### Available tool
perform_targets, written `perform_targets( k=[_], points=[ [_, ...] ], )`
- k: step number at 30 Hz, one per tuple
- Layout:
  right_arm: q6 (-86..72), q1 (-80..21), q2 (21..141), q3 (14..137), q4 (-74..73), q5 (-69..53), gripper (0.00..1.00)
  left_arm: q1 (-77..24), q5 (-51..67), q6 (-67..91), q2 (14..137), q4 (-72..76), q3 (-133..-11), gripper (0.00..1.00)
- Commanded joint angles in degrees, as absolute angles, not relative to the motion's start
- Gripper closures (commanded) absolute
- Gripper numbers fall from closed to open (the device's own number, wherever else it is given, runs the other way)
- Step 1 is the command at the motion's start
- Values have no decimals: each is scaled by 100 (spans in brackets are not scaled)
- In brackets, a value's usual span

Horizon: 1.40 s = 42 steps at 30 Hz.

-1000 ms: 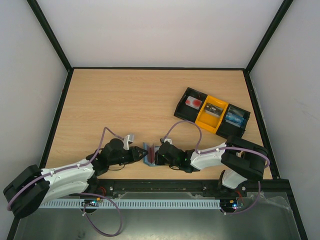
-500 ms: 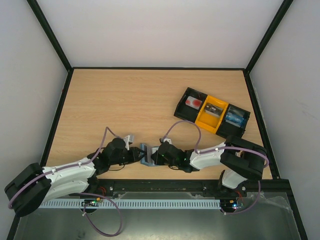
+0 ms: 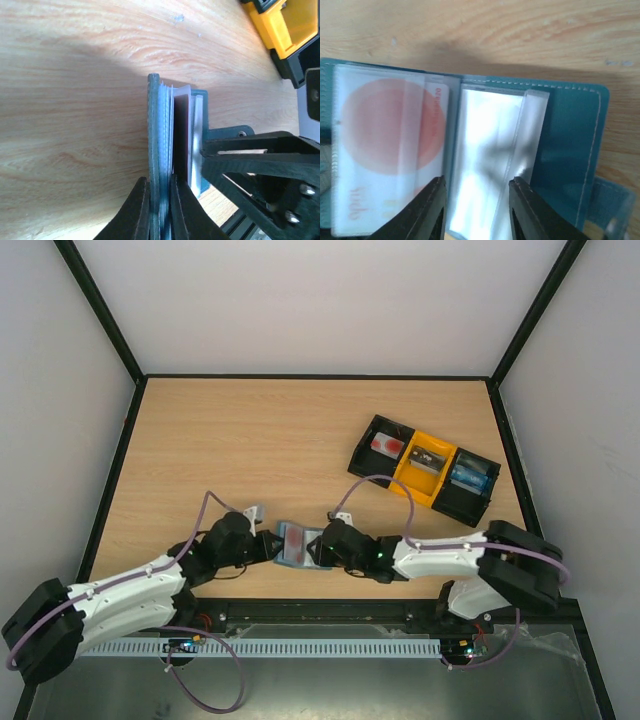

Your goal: Take the credit cards out of the card holder

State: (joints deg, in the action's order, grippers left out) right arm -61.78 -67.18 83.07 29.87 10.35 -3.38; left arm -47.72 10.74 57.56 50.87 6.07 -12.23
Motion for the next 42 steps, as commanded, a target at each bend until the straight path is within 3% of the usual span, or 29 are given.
perform_targets(
  k=[1,5,13,22,35,42],
  points=[
    [-6290,-6760,7525,3069,315,46,60,-4791,849,5528,5030,113,-1732,98],
    [-6479,-6759,7186,2936,792,-200,44,-4815,712,5440,5246,-327,-2132,98],
    [-6464,-6759,7503,3150,1285,-500,34,-4912,-44,5071,6061,-1745,-3178,97],
    [-6323,-6759,8128,3585,1287,-511,16,-5058,-96,5255,6221,-1823,-3362,97],
    [-6254,-6759,8667,3669,1365,-612,15,-5054,283,5440,6033,-1477,-3155,97],
    [-6174,-6759,8514,3671,508,50,20,-5062,264,5397,5858,-1551,-3151,97]
  ],
)
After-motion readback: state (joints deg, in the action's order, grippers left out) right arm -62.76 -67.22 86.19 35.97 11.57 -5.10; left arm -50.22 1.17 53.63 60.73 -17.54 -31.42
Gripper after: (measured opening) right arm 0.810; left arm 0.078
